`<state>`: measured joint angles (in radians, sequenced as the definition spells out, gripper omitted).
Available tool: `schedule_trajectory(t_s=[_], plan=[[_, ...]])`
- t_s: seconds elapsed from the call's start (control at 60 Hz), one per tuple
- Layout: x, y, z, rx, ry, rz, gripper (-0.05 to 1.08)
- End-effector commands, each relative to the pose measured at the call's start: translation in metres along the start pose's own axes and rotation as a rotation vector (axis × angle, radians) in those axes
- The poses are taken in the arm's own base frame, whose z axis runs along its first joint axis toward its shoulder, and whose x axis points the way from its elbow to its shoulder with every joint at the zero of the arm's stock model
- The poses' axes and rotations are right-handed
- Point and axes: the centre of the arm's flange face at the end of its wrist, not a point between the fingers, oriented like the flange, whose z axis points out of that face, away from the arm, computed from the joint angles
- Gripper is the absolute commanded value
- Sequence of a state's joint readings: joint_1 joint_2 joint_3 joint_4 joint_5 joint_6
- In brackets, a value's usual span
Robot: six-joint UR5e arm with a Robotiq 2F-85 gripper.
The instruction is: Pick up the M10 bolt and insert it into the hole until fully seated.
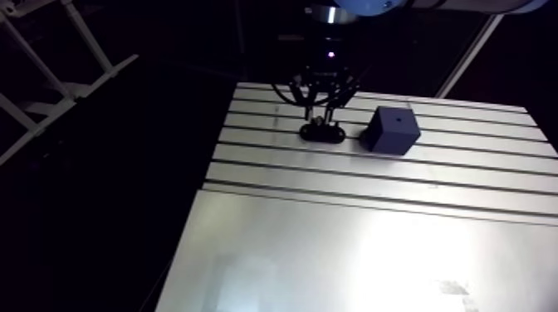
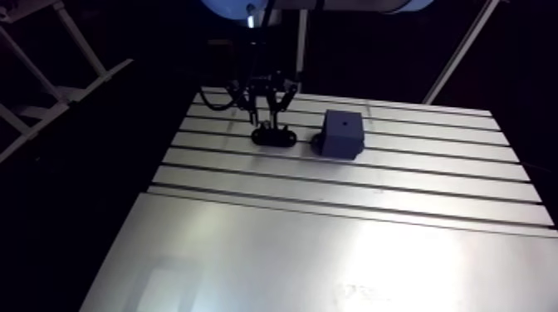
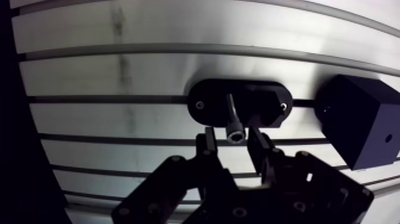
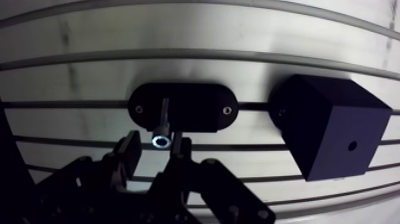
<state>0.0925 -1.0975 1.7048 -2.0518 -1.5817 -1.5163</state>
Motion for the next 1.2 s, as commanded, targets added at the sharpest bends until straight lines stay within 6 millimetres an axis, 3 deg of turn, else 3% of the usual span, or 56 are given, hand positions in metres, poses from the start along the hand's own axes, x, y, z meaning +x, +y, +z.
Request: schedule_trajectory(t_s=[0.017,1.2], plan=[[-0.0003,0.0003,0.0007,-0.001,-0.002,0.0,0.58],[0.0018,0.0011,0.0049,-0.001,-0.008,0.0,0.63]])
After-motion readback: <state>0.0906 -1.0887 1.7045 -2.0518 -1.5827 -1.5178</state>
